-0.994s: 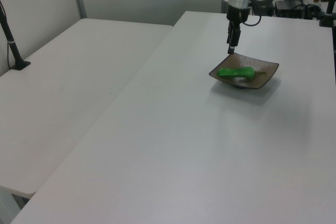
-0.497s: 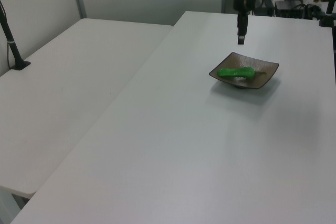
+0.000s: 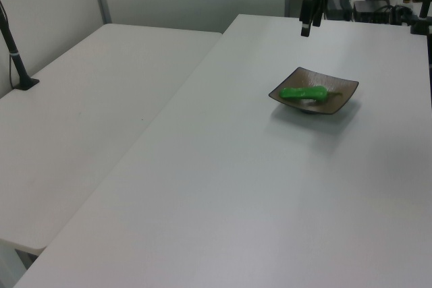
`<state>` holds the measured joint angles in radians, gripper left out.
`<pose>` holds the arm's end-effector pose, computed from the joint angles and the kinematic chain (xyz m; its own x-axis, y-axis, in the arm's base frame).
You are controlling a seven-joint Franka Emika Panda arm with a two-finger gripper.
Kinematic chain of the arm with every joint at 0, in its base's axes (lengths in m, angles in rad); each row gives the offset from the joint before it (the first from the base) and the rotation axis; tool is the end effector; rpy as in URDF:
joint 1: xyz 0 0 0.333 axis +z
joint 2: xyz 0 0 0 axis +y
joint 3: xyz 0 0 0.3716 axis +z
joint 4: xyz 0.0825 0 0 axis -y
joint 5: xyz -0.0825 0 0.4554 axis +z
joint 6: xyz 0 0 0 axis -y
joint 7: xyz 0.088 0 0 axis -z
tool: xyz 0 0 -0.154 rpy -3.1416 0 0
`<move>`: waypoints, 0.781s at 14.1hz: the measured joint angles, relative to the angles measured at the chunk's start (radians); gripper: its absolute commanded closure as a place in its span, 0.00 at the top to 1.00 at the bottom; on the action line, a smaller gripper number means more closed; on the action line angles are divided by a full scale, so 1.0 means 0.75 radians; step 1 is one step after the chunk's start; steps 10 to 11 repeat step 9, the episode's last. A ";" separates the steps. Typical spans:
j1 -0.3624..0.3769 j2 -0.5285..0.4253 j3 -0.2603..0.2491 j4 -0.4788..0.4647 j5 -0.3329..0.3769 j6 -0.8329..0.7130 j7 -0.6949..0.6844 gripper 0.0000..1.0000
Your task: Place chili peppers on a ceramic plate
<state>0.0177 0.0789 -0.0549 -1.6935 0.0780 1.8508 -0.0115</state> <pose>0.6740 -0.0144 0.5404 0.9958 -0.0466 0.0785 -0.0411 -0.9966 -0.0711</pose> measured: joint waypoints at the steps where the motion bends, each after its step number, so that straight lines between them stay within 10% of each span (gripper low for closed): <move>1: 0.005 -0.017 0.002 -0.006 -0.002 0.000 0.019 1.00; 11: 0.100 -0.092 0.002 -0.123 -0.150 -0.001 0.052 1.00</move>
